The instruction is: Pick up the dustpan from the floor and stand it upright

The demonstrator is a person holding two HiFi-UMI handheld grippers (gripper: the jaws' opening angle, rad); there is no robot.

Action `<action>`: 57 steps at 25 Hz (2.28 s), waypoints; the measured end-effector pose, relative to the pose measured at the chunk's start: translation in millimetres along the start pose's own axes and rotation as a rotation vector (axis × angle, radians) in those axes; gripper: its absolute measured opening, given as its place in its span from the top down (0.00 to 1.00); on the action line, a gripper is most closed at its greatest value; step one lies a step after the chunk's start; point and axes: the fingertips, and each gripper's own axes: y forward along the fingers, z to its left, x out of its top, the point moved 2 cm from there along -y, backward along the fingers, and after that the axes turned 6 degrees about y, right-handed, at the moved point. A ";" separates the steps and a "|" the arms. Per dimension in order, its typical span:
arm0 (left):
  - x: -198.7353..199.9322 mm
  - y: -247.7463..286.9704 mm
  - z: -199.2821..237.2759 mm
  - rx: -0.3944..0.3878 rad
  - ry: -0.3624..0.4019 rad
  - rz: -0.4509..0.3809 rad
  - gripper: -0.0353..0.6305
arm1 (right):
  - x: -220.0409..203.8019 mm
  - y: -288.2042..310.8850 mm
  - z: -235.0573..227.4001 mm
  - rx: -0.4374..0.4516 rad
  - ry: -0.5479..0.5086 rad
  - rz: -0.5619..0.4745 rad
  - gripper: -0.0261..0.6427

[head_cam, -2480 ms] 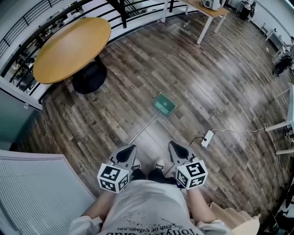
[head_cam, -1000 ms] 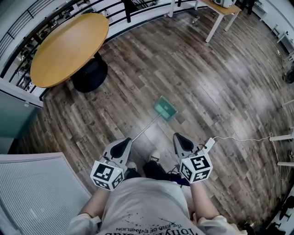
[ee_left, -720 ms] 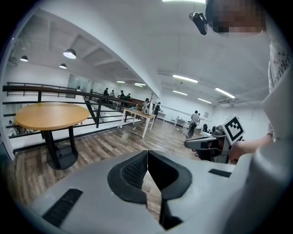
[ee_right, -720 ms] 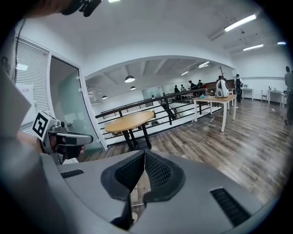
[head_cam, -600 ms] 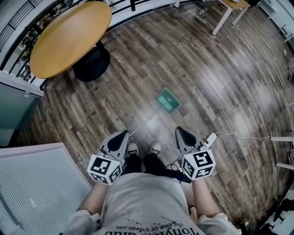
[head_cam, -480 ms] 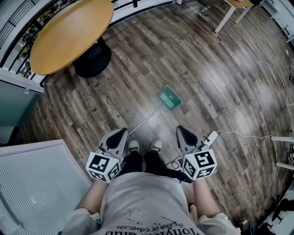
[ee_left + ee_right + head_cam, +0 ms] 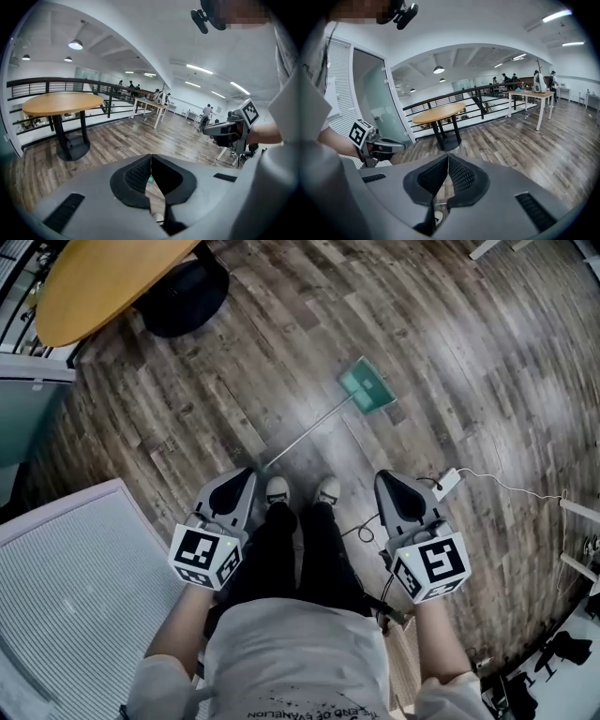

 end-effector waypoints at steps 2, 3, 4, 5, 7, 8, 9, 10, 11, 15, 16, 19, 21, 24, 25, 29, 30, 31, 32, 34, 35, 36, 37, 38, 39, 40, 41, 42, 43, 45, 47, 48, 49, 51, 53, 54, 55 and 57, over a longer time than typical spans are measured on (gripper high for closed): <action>-27.4 14.2 14.2 0.019 0.010 0.033 0.91 | -16.4 19.5 -2.3 0.016 0.009 0.026 0.92; -42.2 19.9 20.1 0.028 0.026 0.049 0.91 | -26.0 28.7 -2.0 0.023 0.012 0.036 0.92; -56.6 24.5 25.6 0.036 0.043 0.060 0.91 | -35.8 37.7 -0.8 0.031 0.011 0.043 0.92; -69.9 29.2 31.5 0.041 0.058 0.064 0.91 | -45.1 47.5 0.7 0.039 0.007 0.049 0.92; -94.3 41.7 45.4 0.047 0.076 0.067 0.91 | -62.3 70.6 1.7 0.059 -0.003 0.066 0.92; -107.6 49.5 52.5 0.050 0.082 0.073 0.91 | -70.8 82.9 1.3 0.072 -0.007 0.076 0.92; -123.0 58.2 59.3 0.051 0.087 0.085 0.91 | -79.7 95.0 0.5 0.085 -0.010 0.086 0.92; -141.3 67.5 65.7 0.051 0.092 0.103 0.91 | -89.2 106.8 -0.8 0.096 -0.012 0.094 0.92; -162.3 77.3 71.6 0.049 0.095 0.124 0.91 | -99.3 118.2 -2.4 0.106 -0.015 0.100 0.92; -254.2 110.9 93.2 0.042 0.093 0.197 0.91 | -141.0 159.7 -6.8 0.136 -0.022 0.112 0.92; -277.2 117.8 98.7 0.040 0.088 0.215 0.91 | -150.3 169.6 -8.2 0.142 -0.021 0.113 0.92; -342.8 137.4 117.7 0.041 0.051 0.266 0.91 | -177.0 199.6 -16.3 0.162 -0.015 0.120 0.92; -386.4 150.3 129.8 0.052 0.028 0.299 0.91 | -198.0 218.3 -23.3 0.176 -0.017 0.134 0.92; -454.9 171.9 139.9 0.047 0.037 0.360 0.80 | -229.7 243.5 -33.0 0.199 -0.032 0.164 0.92; -477.0 179.1 143.1 0.040 0.049 0.385 0.79 | -238.9 252.1 -35.7 0.205 -0.035 0.168 0.92; -557.2 205.2 149.4 0.011 0.074 0.477 0.75 | -275.1 283.3 -49.2 0.216 -0.019 0.163 0.92; -575.7 210.8 148.2 0.003 0.069 0.499 0.73 | -283.8 290.1 -52.2 0.218 -0.009 0.162 0.92; -592.1 217.0 147.3 -0.006 0.067 0.518 0.72 | -291.7 296.7 -54.5 0.220 0.002 0.160 0.92; -606.4 224.1 147.0 -0.015 0.069 0.533 0.71 | -298.4 303.5 -56.1 0.222 0.013 0.157 0.92; -631.8 240.2 146.5 -0.033 0.079 0.561 0.68 | -308.5 316.5 -57.4 0.231 0.033 0.147 0.92; -644.4 248.4 145.2 -0.043 0.085 0.575 0.67 | -312.3 322.2 -57.3 0.238 0.038 0.142 0.92; -657.5 256.5 143.0 -0.054 0.093 0.591 0.65 | -315.4 327.3 -57.2 0.246 0.039 0.137 0.92; -670.3 264.1 140.7 -0.066 0.101 0.608 0.64 | -317.7 331.8 -57.3 0.254 0.036 0.134 0.92; -682.3 271.1 139.0 -0.075 0.110 0.624 0.62 | -319.4 335.7 -58.0 0.261 0.031 0.131 0.92; -692.7 277.5 138.5 -0.078 0.118 0.639 0.61 | -320.4 339.0 -59.5 0.265 0.026 0.128 0.92; -701.7 283.4 138.9 -0.077 0.126 0.651 0.60 | -321.2 341.6 -61.7 0.267 0.022 0.127 0.92; -709.3 288.9 139.8 -0.074 0.133 0.662 0.59 | -322.2 343.3 -64.4 0.265 0.018 0.126 0.92; -715.8 293.8 140.5 -0.070 0.142 0.673 0.58 | -323.5 344.1 -67.1 0.262 0.017 0.127 0.92; -721.8 298.2 141.0 -0.067 0.154 0.685 0.58 | -325.3 344.3 -69.5 0.258 0.018 0.128 0.92; -733.1 304.8 143.7 -0.059 0.186 0.717 0.58 | -329.6 344.1 -72.3 0.253 0.022 0.131 0.92; -739.8 309.7 147.8 -0.054 0.216 0.744 0.60 | -334.1 343.3 -72.1 0.250 0.022 0.132 0.92; -741.0 311.6 148.5 -0.060 0.232 0.752 0.60 | -336.0 342.8 -71.2 0.249 0.021 0.133 0.92; -741.1 312.7 148.1 -0.072 0.251 0.758 0.61 | -337.4 342.5 -70.2 0.250 0.020 0.134 0.92; -739.0 312.2 146.1 -0.102 0.296 0.760 0.64 | -338.1 342.6 -68.6 0.250 0.023 0.135 0.92; -731.4 309.3 146.0 -0.118 0.324 0.747 0.67 | -335.6 343.1 -67.7 0.248 0.030 0.132 0.92; -725.1 307.2 146.6 -0.123 0.334 0.738 0.68 | -333.6 343.0 -67.2 0.247 0.035 0.130 0.92; -717.1 304.8 147.2 -0.126 0.344 0.728 0.69 | -331.1 342.4 -66.3 0.247 0.041 0.128 0.92; -697.3 299.2 147.0 -0.131 0.371 0.702 0.72 | -325.1 339.0 -63.3 0.248 0.052 0.125 0.92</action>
